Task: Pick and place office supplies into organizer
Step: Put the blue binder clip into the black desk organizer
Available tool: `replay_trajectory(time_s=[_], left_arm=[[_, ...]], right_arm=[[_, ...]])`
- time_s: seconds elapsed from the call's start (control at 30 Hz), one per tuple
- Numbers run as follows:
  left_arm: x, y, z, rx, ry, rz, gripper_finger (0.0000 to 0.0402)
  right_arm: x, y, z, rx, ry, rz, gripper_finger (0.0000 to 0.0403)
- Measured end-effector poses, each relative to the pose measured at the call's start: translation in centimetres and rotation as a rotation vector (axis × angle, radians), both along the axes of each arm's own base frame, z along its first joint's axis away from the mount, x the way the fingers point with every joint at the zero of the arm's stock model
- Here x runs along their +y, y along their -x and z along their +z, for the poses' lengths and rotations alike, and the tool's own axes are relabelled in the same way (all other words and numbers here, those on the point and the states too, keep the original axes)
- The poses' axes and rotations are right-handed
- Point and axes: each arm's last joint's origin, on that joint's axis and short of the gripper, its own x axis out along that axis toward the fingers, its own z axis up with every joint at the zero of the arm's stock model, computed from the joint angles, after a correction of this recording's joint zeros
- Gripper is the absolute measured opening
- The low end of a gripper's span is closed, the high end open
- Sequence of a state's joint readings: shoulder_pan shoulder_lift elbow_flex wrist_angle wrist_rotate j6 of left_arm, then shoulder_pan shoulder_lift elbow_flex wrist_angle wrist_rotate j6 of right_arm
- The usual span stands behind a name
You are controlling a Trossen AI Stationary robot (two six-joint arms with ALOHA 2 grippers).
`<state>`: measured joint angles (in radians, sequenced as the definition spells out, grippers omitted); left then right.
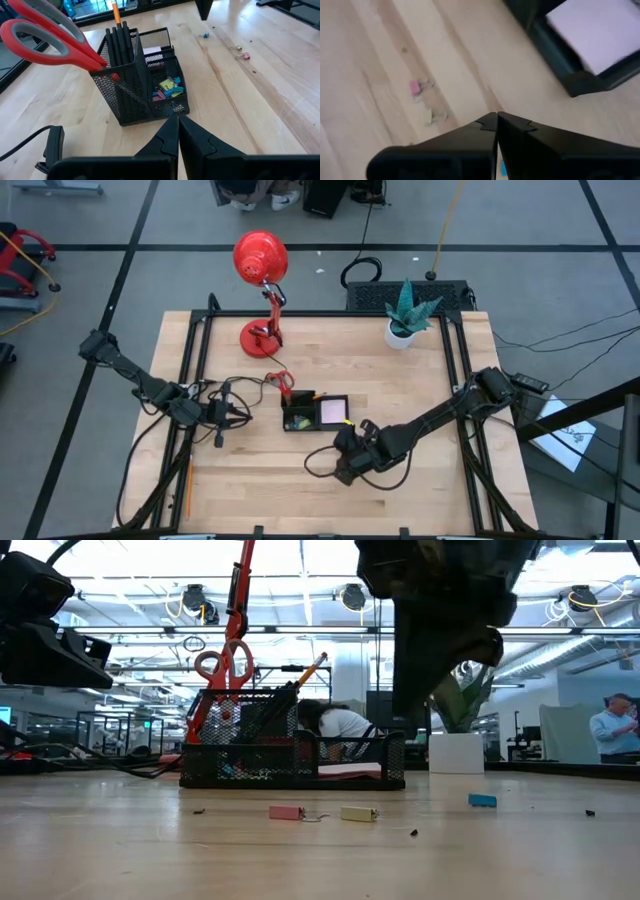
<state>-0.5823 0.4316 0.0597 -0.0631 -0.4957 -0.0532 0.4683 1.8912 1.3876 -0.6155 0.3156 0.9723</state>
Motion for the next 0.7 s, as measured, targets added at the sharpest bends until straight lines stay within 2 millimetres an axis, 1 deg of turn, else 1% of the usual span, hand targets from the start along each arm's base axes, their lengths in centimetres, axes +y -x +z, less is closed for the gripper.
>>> replay_trajectory(time_s=[0.07,0.13,0.27,0.33,0.53,0.7], left_arm=[[0.0,0.0,-0.1,0.007,-0.005,0.0,0.0019],[0.0,0.1,-0.2,0.016,-0.011,0.0,0.0019],[0.1,0.1,-0.2,0.019,-0.012,0.0,0.0019],[0.1,0.1,-0.2,0.019,-0.013,0.001,0.0019],[0.1,0.1,-0.2,0.018,-0.018,-0.001,0.0019],[0.0,0.0,-0.1,0.013,-0.026,-0.006,0.0019]], right_arm=[[0.3,0.1,0.0,0.006,0.005,0.049,0.0],[0.8,0.1,0.0,0.018,-0.004,0.161,0.0006],[1.6,0.5,0.0,0.039,0.066,0.359,0.0031],[1.6,0.6,0.0,0.05,0.106,0.44,0.005],[0.7,1.1,-0.2,0.166,0.207,0.715,0.0121],[0.4,1.6,-0.4,0.25,0.279,0.883,0.0176]])
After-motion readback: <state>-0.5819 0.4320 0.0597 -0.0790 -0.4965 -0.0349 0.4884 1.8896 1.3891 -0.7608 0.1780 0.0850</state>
